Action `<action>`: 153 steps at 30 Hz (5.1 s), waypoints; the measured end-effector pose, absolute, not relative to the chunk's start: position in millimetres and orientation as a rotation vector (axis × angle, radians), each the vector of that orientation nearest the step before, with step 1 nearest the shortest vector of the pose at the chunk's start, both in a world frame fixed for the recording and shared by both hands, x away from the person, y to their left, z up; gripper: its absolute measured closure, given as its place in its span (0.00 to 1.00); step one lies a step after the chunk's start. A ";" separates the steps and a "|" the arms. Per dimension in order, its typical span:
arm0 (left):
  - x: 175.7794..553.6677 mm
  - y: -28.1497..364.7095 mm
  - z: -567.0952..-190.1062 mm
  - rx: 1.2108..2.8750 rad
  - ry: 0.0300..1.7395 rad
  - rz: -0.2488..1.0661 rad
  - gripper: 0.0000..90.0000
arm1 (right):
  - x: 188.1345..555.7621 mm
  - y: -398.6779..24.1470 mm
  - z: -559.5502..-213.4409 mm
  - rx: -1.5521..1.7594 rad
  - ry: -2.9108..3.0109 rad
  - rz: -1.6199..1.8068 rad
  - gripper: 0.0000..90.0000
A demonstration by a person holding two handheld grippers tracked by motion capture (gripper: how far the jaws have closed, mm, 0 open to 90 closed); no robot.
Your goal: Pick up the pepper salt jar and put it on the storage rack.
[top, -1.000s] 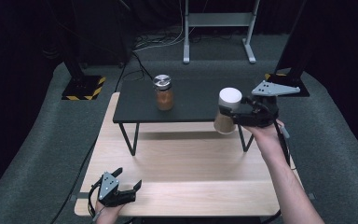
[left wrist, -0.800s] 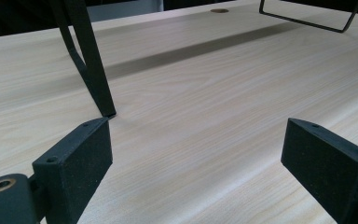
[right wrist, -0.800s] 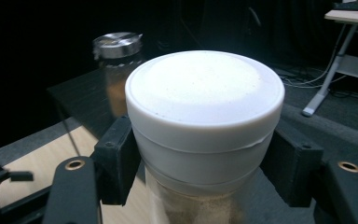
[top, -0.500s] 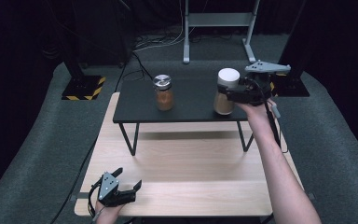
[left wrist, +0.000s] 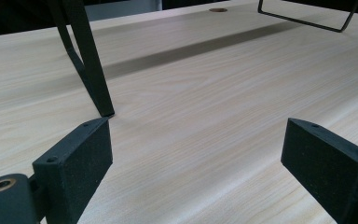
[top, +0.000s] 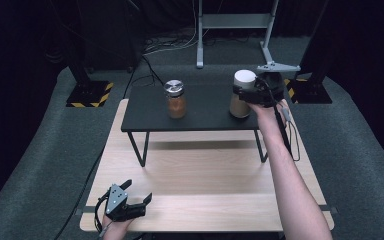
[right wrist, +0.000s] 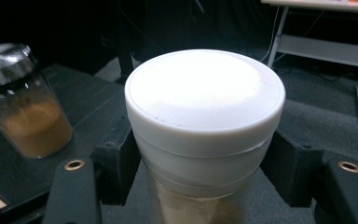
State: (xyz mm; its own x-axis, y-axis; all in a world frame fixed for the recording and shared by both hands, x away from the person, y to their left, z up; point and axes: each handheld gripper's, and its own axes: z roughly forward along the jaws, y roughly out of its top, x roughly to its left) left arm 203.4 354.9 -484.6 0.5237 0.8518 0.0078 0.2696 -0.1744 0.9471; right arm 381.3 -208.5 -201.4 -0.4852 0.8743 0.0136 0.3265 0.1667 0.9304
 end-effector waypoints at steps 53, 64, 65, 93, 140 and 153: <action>202.3 351.7 -483.9 1.721 0.955 0.706 0.09 | 228.7 -342.8 -413.3 0.860 1.936 1.397 0.14; 203.0 351.7 -483.4 1.722 0.958 0.701 0.09 | 203.4 -367.3 -463.6 1.013 1.865 1.363 0.14; 203.0 351.3 -483.2 1.726 0.956 0.704 0.09 | 202.0 -368.0 -464.7 1.013 1.865 1.359 0.14; 202.6 350.7 -483.5 1.725 0.954 0.708 0.09 | 214.0 -373.7 -468.8 1.084 1.955 1.359 0.10; 203.1 350.3 -482.9 1.732 0.951 0.705 0.09 | 216.0 -373.6 -468.6 1.105 1.968 1.347 0.11; 203.3 350.1 -482.5 1.735 0.951 0.704 0.09 | 215.7 -373.3 -468.4 1.102 1.968 1.342 0.11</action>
